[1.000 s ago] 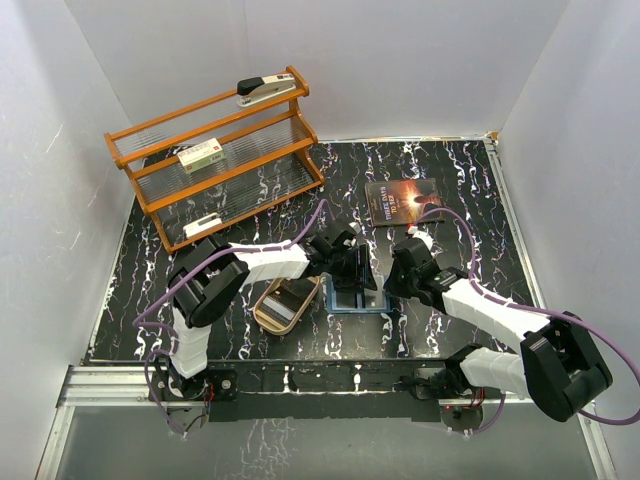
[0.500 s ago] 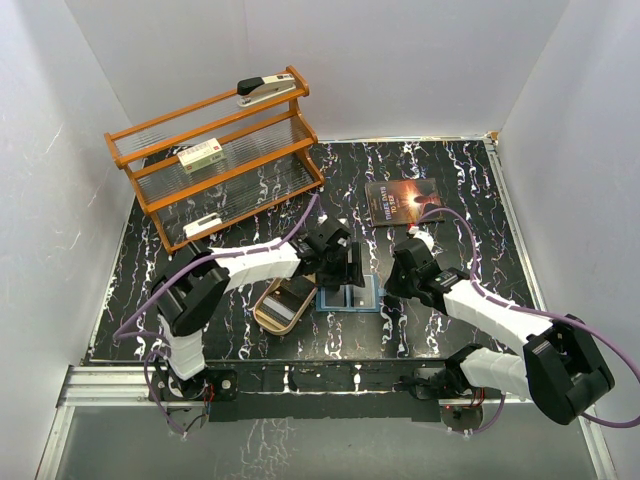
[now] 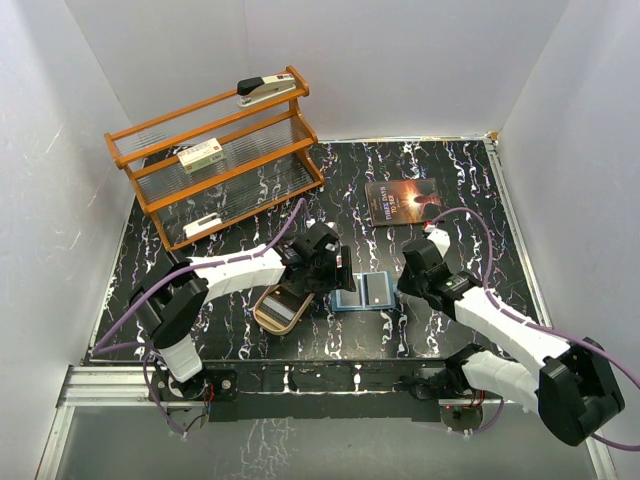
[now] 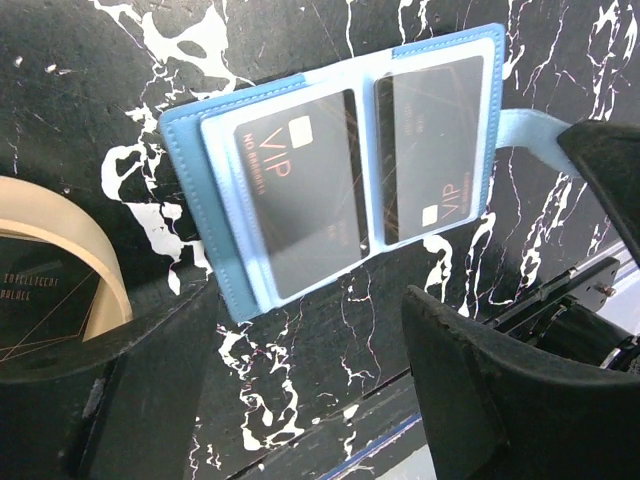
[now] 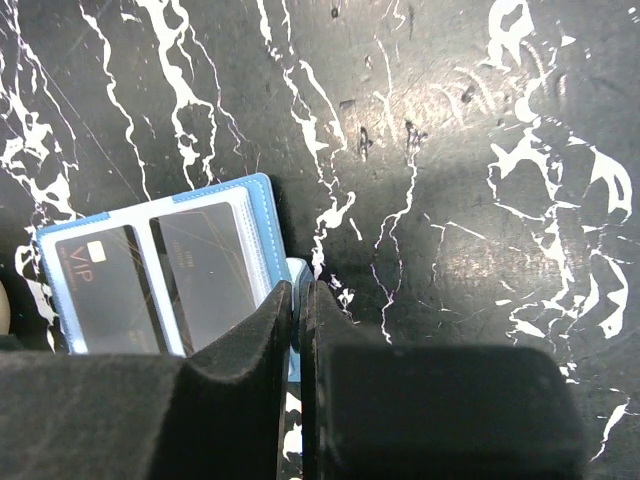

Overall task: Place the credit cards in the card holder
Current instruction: Close the card holder at the center of the board.

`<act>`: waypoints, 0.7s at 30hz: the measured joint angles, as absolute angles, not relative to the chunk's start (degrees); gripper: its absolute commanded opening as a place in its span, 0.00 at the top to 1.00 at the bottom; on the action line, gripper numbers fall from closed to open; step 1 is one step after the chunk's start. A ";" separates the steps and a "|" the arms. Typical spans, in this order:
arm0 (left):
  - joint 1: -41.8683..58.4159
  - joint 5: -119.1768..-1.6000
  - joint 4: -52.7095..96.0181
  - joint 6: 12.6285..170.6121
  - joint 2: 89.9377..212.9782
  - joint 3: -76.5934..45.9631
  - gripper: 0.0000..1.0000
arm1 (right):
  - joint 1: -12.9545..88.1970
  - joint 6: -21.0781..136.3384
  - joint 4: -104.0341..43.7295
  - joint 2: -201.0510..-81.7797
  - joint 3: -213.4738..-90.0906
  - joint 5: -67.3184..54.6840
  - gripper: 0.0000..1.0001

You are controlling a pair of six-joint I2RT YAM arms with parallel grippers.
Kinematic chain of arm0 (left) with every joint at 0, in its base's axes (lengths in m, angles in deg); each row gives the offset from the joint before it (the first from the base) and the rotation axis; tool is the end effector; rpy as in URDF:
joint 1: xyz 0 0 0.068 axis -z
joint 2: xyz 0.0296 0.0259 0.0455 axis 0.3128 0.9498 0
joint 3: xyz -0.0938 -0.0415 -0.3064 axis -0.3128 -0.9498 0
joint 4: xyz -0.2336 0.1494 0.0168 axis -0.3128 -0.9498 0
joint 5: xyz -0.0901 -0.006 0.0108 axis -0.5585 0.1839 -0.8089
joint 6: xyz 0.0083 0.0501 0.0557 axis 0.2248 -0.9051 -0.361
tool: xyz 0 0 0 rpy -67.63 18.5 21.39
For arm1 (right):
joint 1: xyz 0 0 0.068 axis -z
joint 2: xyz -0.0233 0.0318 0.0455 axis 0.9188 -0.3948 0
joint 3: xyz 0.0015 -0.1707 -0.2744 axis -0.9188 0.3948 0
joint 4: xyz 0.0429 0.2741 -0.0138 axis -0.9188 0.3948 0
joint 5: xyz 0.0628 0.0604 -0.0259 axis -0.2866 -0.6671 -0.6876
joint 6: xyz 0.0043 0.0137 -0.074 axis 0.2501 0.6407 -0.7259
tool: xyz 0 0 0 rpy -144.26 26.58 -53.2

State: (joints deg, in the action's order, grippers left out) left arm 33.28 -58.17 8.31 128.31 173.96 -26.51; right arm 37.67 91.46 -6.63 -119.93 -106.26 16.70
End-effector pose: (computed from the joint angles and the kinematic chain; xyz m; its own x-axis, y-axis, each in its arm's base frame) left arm 0.2442 -0.3178 0.2142 -0.9222 -0.0326 -0.3854 0.2011 0.8107 -0.5498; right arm 0.1815 0.0818 0.2000 -0.7494 0.3019 -0.5892 0.2070 0.9522 0.2246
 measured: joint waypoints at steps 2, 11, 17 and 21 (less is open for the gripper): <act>33.28 -58.11 8.15 128.75 173.79 -26.65 0.27 | 37.93 91.50 -6.37 -118.70 -106.26 17.29 1.00; 33.28 -57.25 8.57 130.28 175.73 -27.26 0.25 | 38.00 92.38 -6.58 -119.97 -106.21 14.82 1.00; 33.30 -57.47 10.05 131.61 177.92 -26.93 0.25 | 38.00 93.45 -7.87 -120.04 -104.33 13.07 1.00; 33.21 -58.54 11.23 132.79 178.51 -26.49 0.25 | 38.02 94.13 -9.23 -120.52 -102.39 12.07 1.00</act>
